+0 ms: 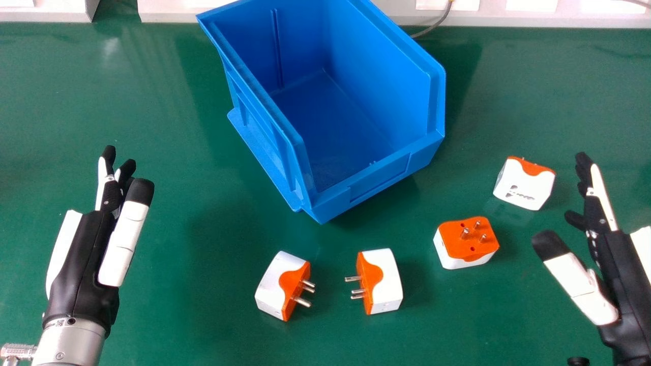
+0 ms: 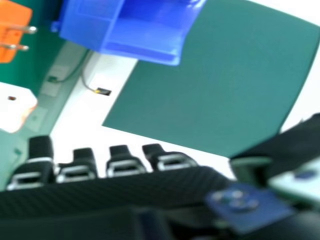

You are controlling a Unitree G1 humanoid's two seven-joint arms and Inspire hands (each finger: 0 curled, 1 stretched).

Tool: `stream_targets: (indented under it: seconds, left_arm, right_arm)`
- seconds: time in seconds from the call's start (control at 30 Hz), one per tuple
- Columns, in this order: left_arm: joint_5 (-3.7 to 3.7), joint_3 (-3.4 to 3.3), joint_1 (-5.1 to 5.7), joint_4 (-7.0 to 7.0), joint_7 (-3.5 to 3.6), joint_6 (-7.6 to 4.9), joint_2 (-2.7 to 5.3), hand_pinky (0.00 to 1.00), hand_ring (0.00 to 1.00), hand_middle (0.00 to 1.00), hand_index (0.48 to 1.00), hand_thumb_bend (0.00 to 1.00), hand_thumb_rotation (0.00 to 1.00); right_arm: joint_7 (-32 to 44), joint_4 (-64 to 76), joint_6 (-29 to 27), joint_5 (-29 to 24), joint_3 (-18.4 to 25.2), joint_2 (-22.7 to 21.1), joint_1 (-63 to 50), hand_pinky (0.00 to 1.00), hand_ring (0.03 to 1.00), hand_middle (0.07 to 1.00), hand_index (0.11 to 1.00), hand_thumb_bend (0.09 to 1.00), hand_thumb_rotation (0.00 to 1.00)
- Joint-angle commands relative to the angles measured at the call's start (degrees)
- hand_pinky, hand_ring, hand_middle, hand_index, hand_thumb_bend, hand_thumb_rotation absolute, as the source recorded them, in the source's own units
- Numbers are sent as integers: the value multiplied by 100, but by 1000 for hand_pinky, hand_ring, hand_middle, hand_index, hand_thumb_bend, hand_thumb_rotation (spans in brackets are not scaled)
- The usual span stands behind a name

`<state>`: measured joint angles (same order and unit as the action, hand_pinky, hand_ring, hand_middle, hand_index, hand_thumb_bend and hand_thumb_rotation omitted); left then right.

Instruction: Pick all objects and put in blue box

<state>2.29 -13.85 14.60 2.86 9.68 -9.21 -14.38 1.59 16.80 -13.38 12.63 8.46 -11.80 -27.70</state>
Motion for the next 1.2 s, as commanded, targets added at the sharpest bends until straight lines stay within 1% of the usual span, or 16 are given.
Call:
stream_targets:
  seconds: [0.0,0.03,0.1,0.3,0.37,0.43,0.5,0.6,0.67,0.8,0.93,0.97,1.03,1.17]
  left_arm:
    - [4,-41,-15,92,-7,-55,-71,1000,1000,1000,1000,835,1000]
    - [7,-42,-22,76,-1,-72,-74,1000,1000,1000,1000,835,1000]
    - [-9,-35,-47,34,-3,-110,-80,1000,1000,1000,1000,837,1000]
    - [-9,-28,-46,33,-4,-141,-71,1000,1000,1000,1000,843,1000]
    - [-3,-28,-47,28,-3,-135,-68,1000,1000,1000,1000,842,1000]
    - [-3,-22,-34,57,-8,-119,-58,1000,1000,1000,1000,844,1000]
    - [-1,-18,-14,71,-3,-131,-52,1000,1000,1000,1000,847,1000]
    - [-8,-2,-16,65,-5,-130,-43,1000,1000,1000,1000,853,1000]
    - [-3,8,-32,59,-3,-112,-38,1000,1000,1000,1000,856,1000]
    - [26,14,-23,109,6,-58,-29,1000,1000,1000,1000,868,1000]
    - [28,20,-12,133,-6,-54,-12,1000,1000,1000,1000,869,1000]
    - [24,25,-24,124,-10,-54,-9,1000,1000,1000,1000,872,1000]
    - [28,30,-57,78,-12,-78,-3,1000,1000,1000,1000,877,1000]
    - [26,37,-125,-9,-18,-92,-7,1000,1000,1000,1000,876,1000]
  right_arm:
    - [0,190,-9,-13,42,-31,31,897,1000,1000,995,787,1000]
    - [6,203,4,-16,43,-32,30,897,1000,1000,995,787,1000]
    - [10,233,17,-11,44,-35,21,898,1000,1000,995,789,1000]
    - [10,234,-6,11,35,-39,17,900,1000,1000,995,778,1000]
    - [12,254,-6,15,42,-43,1,901,1000,1000,994,778,1000]
    - [0,250,-31,33,51,-50,-5,901,1000,1000,994,783,1000]
    - [-22,249,-63,82,50,-57,-8,902,1000,1000,993,782,1000]
    - [-40,193,-146,140,65,-82,6,903,1000,1000,992,777,1000]
    - [-46,188,-183,185,71,-102,13,904,1000,1000,992,774,1000]
    - [-68,166,-279,331,53,-161,27,905,998,1000,989,766,1000]
    - [-68,169,-450,778,-9,-397,117,905,997,1000,988,764,1000]
    - [-60,159,-492,928,-4,-506,157,907,996,1000,988,741,1000]
    - [37,258,-441,1455,4,-842,281,910,995,1000,990,704,1000]
    - [270,424,-243,2077,-49,-1264,578,918,1000,1000,999,670,1000]
